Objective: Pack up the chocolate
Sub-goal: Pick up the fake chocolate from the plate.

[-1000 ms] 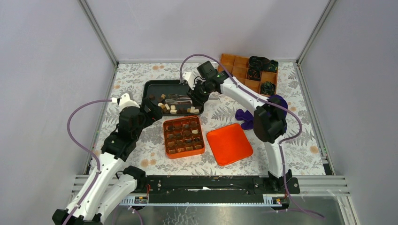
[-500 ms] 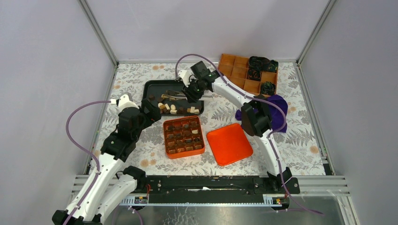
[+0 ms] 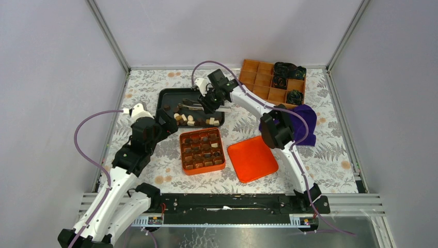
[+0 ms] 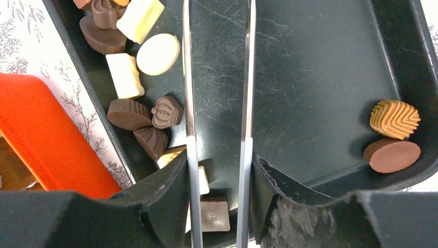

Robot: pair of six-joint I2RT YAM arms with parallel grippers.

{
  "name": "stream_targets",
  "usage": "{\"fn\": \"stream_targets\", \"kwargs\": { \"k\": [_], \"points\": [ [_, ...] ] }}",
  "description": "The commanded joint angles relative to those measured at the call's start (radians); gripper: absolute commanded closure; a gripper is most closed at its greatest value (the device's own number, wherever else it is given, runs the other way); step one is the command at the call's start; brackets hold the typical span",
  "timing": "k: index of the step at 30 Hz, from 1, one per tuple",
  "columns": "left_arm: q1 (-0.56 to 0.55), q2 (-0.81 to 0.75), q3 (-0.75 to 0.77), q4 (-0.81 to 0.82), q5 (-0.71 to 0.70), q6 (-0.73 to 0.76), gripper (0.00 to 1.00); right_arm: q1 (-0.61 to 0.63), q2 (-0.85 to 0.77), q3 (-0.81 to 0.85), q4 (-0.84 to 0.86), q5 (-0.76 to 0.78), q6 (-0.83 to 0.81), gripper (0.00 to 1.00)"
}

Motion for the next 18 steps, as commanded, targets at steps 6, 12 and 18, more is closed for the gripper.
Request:
{"fn": "stream_targets", "kwargs": {
  "k": [6,12,18],
  "points": [
    [0.009,0.001,0.041,-0.013,-0.026,0.016,0.01,0.027,0.043,0.107,0.082,-0.012,0.029,0.52],
    [0.010,0.016,0.054,-0.016,-0.023,0.017,0.01,0.028,0.060,0.116,0.089,-0.001,0.033,0.56],
    [0.010,0.029,0.062,-0.013,-0.020,0.014,0.01,0.028,0.028,0.096,0.107,0.005,0.025,0.70]
  ]
}}
